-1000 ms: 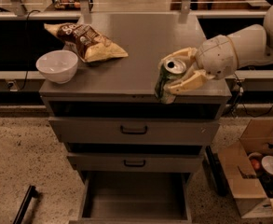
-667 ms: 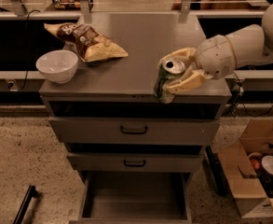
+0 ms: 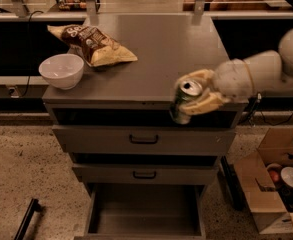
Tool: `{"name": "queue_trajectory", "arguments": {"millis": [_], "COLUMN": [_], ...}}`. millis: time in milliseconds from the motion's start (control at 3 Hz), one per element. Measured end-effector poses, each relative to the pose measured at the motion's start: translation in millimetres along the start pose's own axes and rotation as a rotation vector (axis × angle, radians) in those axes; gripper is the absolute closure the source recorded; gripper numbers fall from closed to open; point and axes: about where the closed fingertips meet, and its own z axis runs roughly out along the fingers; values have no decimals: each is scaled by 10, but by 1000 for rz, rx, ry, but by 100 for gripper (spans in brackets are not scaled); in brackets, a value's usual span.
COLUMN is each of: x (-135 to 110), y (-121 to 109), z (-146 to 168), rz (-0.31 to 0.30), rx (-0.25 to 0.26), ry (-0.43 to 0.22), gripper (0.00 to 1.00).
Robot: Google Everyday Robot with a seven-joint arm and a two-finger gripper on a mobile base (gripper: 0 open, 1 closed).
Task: Place green can into bottom drawer
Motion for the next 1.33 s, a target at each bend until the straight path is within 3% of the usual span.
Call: {"name": "queue_trajectory", "arguments": {"millis": [333, 667, 1000, 1333], "x": [906, 1387, 1793, 1818], "y": [622, 965, 1007, 980], "z": [-251, -438, -466, -432], "rz": [94, 159, 199, 203], "rx": [92, 129, 85, 83], "ry": [-40, -42, 59, 53], "gripper": [100, 100, 100, 100]}}
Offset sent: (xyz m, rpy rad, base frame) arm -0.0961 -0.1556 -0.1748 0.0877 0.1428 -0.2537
